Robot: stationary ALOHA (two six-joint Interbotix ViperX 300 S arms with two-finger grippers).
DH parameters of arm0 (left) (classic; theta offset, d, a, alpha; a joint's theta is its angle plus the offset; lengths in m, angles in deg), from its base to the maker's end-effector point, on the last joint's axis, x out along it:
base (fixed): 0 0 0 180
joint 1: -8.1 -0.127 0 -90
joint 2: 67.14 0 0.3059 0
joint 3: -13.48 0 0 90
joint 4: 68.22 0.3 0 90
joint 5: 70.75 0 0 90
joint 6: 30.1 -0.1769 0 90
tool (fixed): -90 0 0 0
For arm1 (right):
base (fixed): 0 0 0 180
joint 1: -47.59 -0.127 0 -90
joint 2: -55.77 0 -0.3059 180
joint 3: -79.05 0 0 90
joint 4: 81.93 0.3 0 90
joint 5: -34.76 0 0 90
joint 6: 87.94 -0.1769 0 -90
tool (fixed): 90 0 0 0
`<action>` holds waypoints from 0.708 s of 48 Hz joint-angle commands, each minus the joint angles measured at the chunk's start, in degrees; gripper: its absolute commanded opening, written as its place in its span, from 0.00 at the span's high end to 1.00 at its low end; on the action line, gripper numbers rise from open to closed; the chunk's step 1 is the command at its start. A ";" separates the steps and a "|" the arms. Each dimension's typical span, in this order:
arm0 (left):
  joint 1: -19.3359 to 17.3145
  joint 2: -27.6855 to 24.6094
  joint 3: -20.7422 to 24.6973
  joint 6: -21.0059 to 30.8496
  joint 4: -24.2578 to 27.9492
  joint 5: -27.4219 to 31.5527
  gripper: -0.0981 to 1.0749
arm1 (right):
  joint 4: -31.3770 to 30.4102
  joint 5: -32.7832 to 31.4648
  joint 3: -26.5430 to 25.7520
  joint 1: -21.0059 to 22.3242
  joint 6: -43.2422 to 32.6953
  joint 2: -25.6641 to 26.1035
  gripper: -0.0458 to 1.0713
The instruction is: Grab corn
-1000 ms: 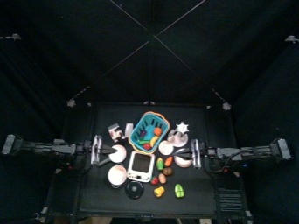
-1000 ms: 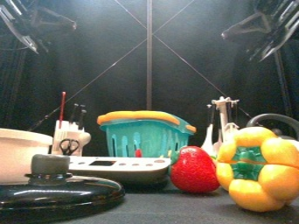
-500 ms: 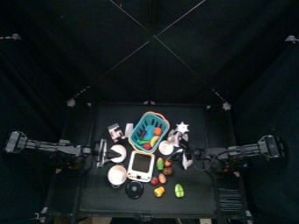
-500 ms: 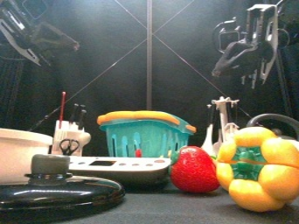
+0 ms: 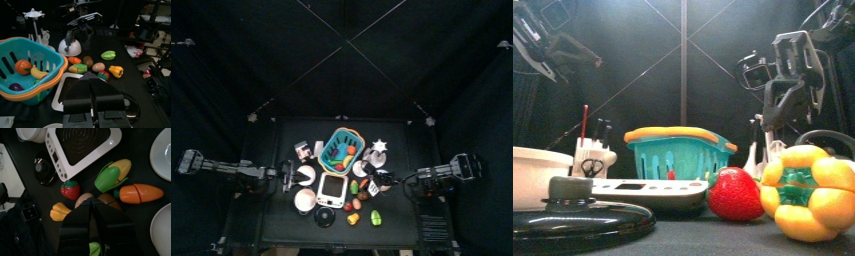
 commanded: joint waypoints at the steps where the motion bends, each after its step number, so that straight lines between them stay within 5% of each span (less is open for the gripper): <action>1: -0.62 -0.09 1.85 -0.18 0.09 1.76 0.94 | -0.18 -2.72 -4.13 0.97 0.00 -1.41 0.35; 12: -2.02 0.26 3.08 -0.18 0.88 8.88 0.94 | -0.44 -5.71 -8.53 3.25 0.00 -6.42 0.31; 34: -1.67 2.37 1.14 -0.09 0.97 8.70 0.94 | -6.33 -18.54 -16.52 3.96 -4.31 -9.05 0.21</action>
